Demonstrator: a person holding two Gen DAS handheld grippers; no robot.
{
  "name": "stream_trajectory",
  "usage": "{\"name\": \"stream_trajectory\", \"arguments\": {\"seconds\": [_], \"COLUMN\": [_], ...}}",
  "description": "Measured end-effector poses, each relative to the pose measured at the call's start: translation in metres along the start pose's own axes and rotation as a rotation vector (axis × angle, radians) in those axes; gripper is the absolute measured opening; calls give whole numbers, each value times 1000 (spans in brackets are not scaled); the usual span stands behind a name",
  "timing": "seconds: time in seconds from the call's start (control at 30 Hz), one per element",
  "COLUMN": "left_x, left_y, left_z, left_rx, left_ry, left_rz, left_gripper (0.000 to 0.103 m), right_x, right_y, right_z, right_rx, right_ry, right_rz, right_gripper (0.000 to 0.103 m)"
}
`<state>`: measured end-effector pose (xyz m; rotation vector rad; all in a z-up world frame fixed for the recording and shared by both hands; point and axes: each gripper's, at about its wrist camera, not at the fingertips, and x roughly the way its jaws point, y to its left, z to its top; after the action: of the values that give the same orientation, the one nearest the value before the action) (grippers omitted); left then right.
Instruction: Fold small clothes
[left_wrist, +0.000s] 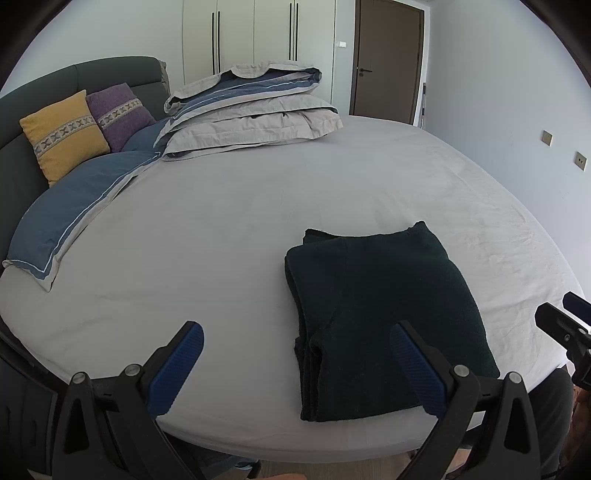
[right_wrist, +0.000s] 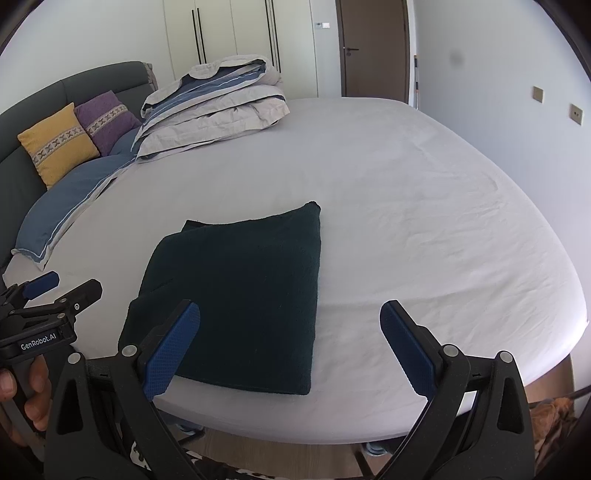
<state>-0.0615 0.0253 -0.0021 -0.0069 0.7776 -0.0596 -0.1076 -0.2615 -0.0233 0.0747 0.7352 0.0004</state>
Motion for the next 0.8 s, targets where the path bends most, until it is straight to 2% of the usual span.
{"name": "stream_trajectory", "arguments": {"seconds": [0.8], "left_x": [4], "left_y": [1], "left_z": [-2], "left_rx": [-2], "left_ry": [9], "left_rz": [9], "left_gripper": [103], "right_x": [6], "right_y": [7], "right_z": [-4], "right_rx": [-14], "right_ry": [13], "right_rz": [8], "right_gripper": [100]}}
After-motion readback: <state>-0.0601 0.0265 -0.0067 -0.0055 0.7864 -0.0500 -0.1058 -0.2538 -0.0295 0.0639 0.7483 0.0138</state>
